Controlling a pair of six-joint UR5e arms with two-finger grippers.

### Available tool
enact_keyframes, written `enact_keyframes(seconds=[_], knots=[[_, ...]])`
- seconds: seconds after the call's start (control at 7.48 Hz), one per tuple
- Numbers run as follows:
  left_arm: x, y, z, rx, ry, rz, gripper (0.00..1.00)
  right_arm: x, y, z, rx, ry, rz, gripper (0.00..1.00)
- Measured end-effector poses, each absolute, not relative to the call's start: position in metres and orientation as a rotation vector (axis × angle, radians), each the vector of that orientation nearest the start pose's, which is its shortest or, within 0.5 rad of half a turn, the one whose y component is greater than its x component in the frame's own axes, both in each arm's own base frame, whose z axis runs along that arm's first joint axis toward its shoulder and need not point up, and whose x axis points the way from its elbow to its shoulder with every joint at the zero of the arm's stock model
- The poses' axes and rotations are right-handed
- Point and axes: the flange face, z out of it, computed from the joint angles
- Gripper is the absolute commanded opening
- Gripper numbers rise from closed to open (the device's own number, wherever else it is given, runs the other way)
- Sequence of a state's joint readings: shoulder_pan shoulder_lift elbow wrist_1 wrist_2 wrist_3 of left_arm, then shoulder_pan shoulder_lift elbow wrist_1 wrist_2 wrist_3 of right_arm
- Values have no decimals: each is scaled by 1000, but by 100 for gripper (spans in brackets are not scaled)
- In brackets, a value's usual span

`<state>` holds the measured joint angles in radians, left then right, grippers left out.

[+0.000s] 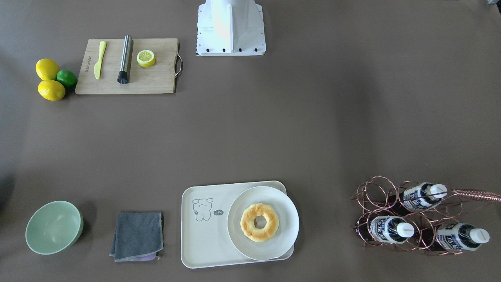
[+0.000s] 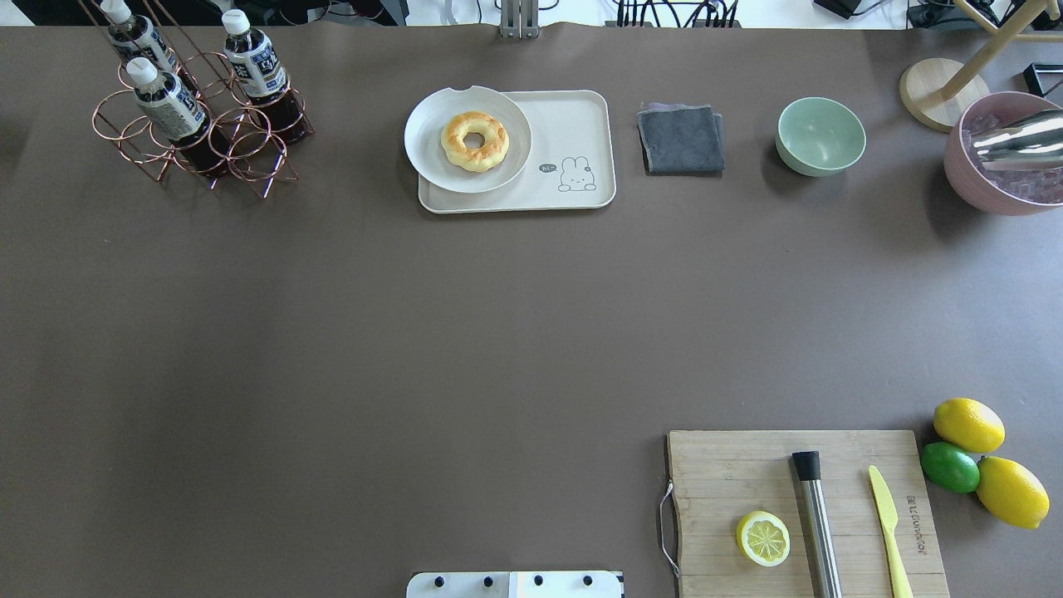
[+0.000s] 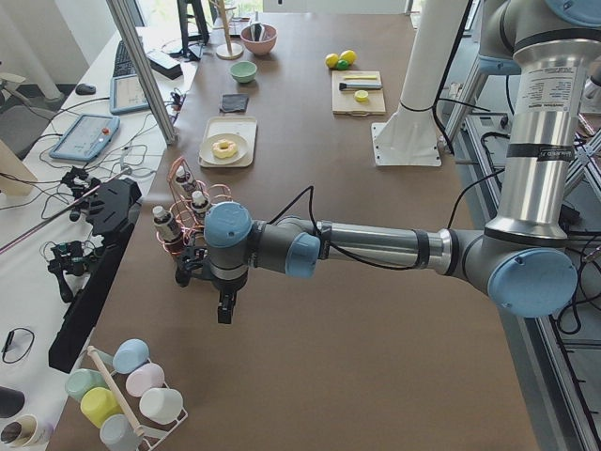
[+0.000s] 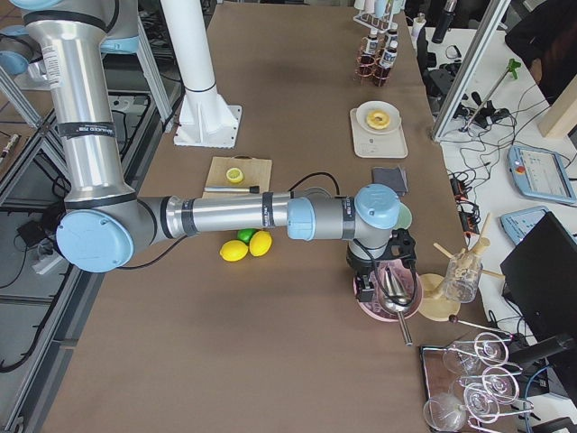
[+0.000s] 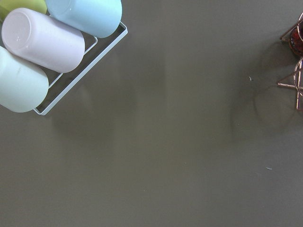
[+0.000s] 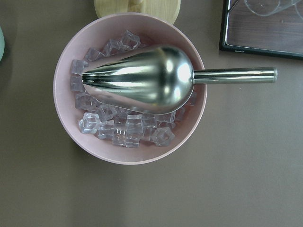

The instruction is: Place tea on tray

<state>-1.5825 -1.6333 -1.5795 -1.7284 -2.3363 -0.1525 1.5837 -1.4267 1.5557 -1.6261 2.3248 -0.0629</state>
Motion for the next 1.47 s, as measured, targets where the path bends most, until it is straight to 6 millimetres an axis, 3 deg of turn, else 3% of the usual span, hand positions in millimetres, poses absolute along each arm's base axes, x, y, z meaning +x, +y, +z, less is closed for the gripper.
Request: enact_keyframes(seconds=[1.47], knots=[[-74, -534, 603, 175, 768, -71, 99, 72, -552, 598, 99, -769, -74, 100]])
